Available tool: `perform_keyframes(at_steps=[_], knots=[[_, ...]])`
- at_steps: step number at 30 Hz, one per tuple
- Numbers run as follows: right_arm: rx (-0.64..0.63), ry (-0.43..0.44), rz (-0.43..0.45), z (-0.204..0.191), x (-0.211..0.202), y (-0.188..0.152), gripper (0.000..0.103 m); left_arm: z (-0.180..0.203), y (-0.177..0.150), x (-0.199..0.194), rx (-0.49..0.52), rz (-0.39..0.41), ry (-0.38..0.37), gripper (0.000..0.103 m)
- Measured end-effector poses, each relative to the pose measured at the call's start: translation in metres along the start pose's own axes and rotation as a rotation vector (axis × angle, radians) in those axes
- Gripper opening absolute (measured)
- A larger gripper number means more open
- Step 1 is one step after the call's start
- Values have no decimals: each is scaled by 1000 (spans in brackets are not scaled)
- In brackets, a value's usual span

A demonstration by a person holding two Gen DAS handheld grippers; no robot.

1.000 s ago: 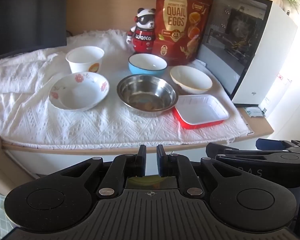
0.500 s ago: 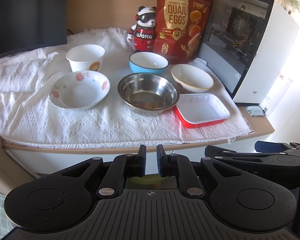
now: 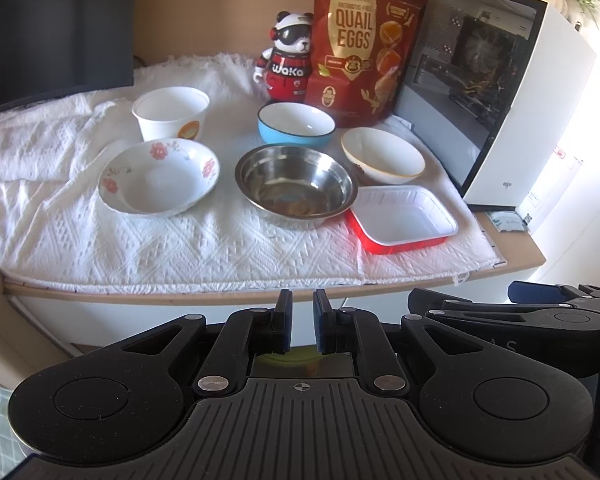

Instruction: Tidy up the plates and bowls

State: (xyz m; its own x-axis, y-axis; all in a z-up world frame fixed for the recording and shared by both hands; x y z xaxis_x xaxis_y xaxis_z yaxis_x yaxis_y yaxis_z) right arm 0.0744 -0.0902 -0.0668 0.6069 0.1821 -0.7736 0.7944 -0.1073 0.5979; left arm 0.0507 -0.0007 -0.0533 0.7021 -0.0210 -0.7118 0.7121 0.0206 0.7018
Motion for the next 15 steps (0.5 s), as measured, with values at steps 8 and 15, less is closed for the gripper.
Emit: perform_keyframes(at_steps=[8,15], knots=[[-3,1,1,-2,-1,-3,103,-1,-1,-1,-2,-1,5,13],[-6,3,2,-4,-2,-3,103,-2,-1,-4,-10,3,5,13]])
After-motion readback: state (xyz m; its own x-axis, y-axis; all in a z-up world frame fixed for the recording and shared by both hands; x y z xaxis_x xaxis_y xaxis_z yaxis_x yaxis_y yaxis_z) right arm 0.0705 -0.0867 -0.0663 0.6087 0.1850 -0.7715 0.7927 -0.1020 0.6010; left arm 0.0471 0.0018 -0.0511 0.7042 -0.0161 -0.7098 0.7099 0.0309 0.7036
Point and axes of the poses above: each gripper's, at about its wrist camera, not at the fingertips, and x roughly the way its jaws point, z to its right, y to its top, the point moved 7 cm from there along x, roughly the way its jaws point, and after that the axes turned 10 degrees about x, right-handed, at the moved point
